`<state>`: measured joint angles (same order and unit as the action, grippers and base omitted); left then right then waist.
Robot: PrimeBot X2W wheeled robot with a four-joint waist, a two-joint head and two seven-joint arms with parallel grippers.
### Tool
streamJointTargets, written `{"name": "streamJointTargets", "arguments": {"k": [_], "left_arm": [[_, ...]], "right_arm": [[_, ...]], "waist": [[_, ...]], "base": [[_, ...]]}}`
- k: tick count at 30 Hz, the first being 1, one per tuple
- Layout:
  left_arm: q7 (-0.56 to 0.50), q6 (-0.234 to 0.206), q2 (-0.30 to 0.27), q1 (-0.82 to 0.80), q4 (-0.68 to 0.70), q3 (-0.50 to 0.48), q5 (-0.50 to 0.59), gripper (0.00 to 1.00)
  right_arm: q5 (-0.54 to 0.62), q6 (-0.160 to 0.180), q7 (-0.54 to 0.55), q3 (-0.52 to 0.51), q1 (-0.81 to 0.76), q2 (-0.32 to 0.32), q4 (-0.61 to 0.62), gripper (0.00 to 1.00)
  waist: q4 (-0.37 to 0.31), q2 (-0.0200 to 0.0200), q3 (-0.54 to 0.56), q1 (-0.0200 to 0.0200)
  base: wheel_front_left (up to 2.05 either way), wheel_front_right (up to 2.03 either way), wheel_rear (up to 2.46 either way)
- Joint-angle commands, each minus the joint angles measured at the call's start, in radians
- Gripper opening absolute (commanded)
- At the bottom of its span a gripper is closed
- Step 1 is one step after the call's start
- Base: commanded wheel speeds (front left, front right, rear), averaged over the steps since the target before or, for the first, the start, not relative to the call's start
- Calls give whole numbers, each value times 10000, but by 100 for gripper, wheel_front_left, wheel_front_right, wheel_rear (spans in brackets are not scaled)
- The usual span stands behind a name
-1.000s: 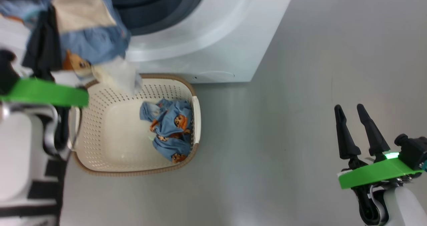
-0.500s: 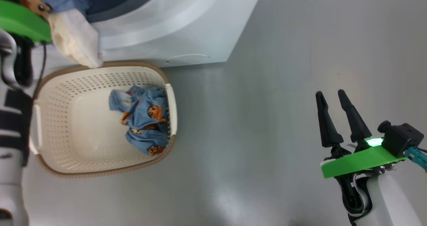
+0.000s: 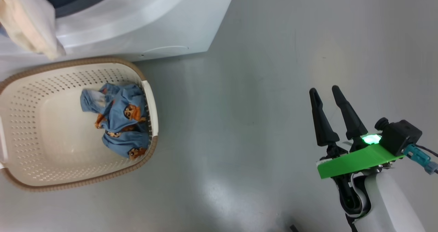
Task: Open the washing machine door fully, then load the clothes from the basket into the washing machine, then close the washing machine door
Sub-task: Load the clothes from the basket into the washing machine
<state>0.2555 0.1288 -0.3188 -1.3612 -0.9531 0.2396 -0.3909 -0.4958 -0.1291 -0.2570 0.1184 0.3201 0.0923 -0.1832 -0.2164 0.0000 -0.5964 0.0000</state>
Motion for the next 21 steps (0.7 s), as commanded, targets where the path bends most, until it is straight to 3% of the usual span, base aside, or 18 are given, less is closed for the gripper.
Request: {"name": "streamJointTargets", "arguments": {"k": [1, 6, 8, 9, 10, 21], "left_arm": [[63, -59, -582, -462, 701, -394, 217, 0], [63, -190, -571, -325, 1872, -963, 696, 0], [63, -190, -550, -63, 2171, -1156, 964, 37], [63, -212, -507, 74, 2260, -1310, 1029, 42], [63, -204, -438, 210, 2218, -1455, 1029, 100], [63, -35, -176, 700, 1751, -1973, 1418, 100]], "right_arm": [[-48, -16, -48, 240, 91, -57, 240, 100], [-47, -16, -48, 230, 192, -93, 270, 100], [-53, -16, -48, 249, 223, -112, 272, 100], [-55, -16, -48, 256, 233, -121, 273, 100], [-55, -16, -48, 263, 238, -130, 270, 100], [-39, -16, -48, 265, 284, -130, 251, 100]], "waist": [[-107, 0, -212, 0], [-121, 0, -369, 0], [-122, 0, -411, 0], [-117, 0, -425, 0], [-107, 0, -431, 0], [15, 0, -409, 0]], "base": [[0, 0, 0], [0, 0, 0], [0, 0, 0], [0, 0, 0], [0, 0, 0], [0, 0, 0]]}}
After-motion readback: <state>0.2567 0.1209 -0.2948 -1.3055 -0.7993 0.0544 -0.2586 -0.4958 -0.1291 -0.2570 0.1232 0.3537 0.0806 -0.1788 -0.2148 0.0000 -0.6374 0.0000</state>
